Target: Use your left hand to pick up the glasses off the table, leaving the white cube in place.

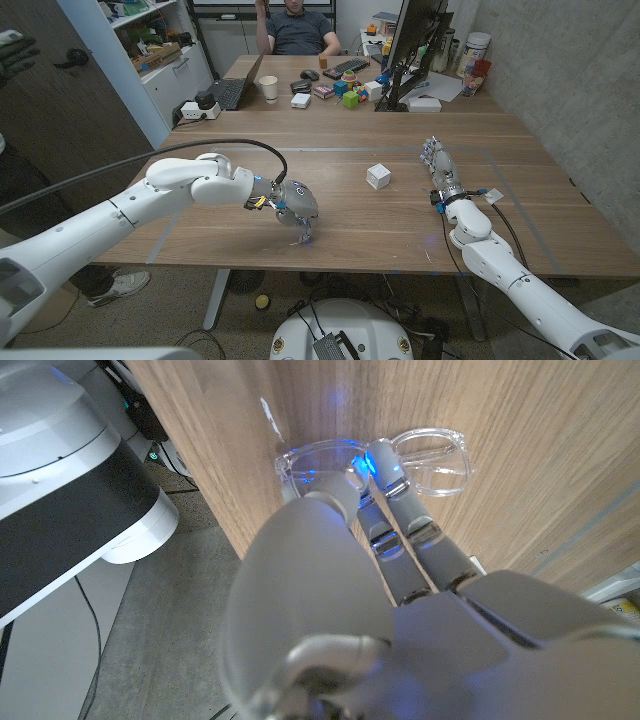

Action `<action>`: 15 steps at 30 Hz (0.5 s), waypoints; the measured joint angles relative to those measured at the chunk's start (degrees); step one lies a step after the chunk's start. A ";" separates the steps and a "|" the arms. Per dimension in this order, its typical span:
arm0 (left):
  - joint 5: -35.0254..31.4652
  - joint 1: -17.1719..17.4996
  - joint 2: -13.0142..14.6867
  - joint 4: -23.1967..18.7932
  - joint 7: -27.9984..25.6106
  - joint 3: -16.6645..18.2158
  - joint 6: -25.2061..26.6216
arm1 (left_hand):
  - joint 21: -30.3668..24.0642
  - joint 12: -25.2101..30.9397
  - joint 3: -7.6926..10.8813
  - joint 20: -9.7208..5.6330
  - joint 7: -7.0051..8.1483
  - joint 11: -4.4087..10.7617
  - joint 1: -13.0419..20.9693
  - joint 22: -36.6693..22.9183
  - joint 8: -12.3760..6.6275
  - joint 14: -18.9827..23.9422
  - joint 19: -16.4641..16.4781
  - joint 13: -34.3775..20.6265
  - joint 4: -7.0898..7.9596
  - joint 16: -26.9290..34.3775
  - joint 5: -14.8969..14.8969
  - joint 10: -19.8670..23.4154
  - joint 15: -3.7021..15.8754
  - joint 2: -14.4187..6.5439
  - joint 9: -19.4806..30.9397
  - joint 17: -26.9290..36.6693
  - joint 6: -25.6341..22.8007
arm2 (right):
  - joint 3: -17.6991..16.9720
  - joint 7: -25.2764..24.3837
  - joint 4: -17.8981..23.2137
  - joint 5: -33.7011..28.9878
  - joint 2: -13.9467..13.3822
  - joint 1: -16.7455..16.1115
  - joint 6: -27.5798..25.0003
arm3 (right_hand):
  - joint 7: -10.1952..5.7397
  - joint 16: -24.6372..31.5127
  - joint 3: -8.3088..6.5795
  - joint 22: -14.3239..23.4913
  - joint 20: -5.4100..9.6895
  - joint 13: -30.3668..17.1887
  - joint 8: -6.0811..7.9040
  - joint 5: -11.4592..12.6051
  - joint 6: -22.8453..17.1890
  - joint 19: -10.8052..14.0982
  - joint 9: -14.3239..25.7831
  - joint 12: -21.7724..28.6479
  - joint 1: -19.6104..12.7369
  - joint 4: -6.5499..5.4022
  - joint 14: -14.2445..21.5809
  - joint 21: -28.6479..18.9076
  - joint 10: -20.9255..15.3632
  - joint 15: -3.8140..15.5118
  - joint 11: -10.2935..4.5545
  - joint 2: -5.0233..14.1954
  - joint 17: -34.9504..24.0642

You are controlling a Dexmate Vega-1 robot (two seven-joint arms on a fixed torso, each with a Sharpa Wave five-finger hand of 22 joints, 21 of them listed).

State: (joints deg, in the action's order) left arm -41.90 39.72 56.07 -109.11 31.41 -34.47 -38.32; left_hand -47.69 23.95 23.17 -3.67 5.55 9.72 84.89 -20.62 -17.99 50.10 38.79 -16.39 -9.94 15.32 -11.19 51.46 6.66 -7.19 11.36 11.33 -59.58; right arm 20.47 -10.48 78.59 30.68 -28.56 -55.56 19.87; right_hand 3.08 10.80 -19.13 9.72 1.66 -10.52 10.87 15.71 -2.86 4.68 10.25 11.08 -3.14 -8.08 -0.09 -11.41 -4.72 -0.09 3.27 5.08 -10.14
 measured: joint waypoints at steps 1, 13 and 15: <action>-0.12 0.11 0.05 -0.20 -0.69 0.17 0.82 | -0.08 0.00 0.00 0.00 0.00 0.00 0.05 0.00 0.00 0.00 0.00 0.00 0.00 0.00 -0.14 0.00 0.00 -0.05 0.00 0.00 0.00 | 0.00 0.04 -0.06 0.02 0.00 0.07 0.00 | 0.00 0.00 0.00 0.00 0.18 0.00 0.00 0.00 0.00 0.18 0.00 0.00 0.00 0.00 0.00 0.00 0.00 0.00 0.00 0.00 0.00; -0.34 1.14 0.77 -2.17 -2.73 1.90 3.14 | -1.59 -0.01 0.22 0.07 -0.33 -0.30 0.02 -0.53 0.03 0.22 -0.56 -0.26 0.07 0.01 -0.45 0.31 0.22 -0.08 -0.02 0.01 -0.32 | -0.03 0.37 -0.20 0.15 -0.11 0.19 0.16 | 0.00 0.00 -0.09 0.00 0.19 0.00 0.00 0.00 0.00 0.19 0.00 0.00 -0.30 0.43 0.31 0.00 -0.26 -0.32 -0.15 0.30 0.00; -0.42 1.14 0.77 -2.17 -3.09 1.90 3.47 | -1.73 -0.01 0.22 0.07 -0.46 -0.30 0.01 -0.53 0.03 0.24 -0.56 -0.26 0.07 0.01 -0.45 0.31 0.24 -0.09 -0.02 0.01 -0.45 | -0.04 0.37 -0.23 0.15 -0.12 0.21 0.16 | 0.00 0.00 -0.01 0.00 0.19 0.00 0.00 0.00 0.00 0.19 0.00 0.00 -0.30 0.50 0.31 0.00 -0.52 -0.32 0.10 0.30 0.00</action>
State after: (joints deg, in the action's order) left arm -42.31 40.86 56.84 -111.28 28.33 -32.57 -34.85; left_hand -49.42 23.94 23.39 -3.59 5.09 9.42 84.90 -21.15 -17.96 50.34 38.22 -16.65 -9.87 15.33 -11.63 51.77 6.90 -7.29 11.34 11.34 -60.03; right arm 20.44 -10.11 78.36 30.83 -28.68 -55.35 20.03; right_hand 3.08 10.80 -19.15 9.72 1.85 -10.52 10.87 15.71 -2.86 4.86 10.25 11.08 -3.43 -7.58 0.23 -11.41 -5.23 -0.41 3.37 5.38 -10.14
